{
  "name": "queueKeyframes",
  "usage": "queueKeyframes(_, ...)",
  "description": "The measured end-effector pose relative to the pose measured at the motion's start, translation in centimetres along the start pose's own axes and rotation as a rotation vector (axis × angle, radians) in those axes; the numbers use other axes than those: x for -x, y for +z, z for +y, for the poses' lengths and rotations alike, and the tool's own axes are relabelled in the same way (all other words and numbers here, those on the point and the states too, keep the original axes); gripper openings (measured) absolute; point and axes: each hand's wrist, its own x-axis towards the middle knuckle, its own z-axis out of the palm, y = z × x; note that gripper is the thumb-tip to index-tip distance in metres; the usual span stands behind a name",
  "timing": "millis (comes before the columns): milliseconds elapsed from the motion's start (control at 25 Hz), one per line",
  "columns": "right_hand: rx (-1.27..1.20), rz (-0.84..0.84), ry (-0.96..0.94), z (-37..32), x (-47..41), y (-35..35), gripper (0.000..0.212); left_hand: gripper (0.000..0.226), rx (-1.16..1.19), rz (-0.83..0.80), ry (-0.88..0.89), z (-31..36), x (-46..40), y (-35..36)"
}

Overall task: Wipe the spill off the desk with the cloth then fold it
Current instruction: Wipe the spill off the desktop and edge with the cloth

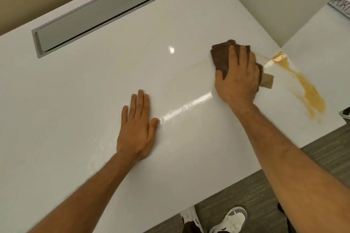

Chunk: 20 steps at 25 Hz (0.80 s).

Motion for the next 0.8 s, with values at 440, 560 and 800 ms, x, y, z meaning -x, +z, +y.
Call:
queueKeyframes(440, -0.202, -0.212, -0.599, -5.8, 7.1, 0.1, 0.064, 0.067, 0.149, 0.020, 0.009, -0.1, 0.2, 0.1)
queueKeyframes(560, -0.248, -0.257, -0.653, -2.5, 12.2, -0.6, 0.063, 0.067, 0.130, 0.029, 0.004, 0.1, 0.2, 0.0)
queueKeyframes(800, -0.370, -0.289, -0.486, 4.9, 18.3, -4.0, 0.064, 0.066, 0.067, 0.024, -0.010, 0.2, 0.3, 0.0)
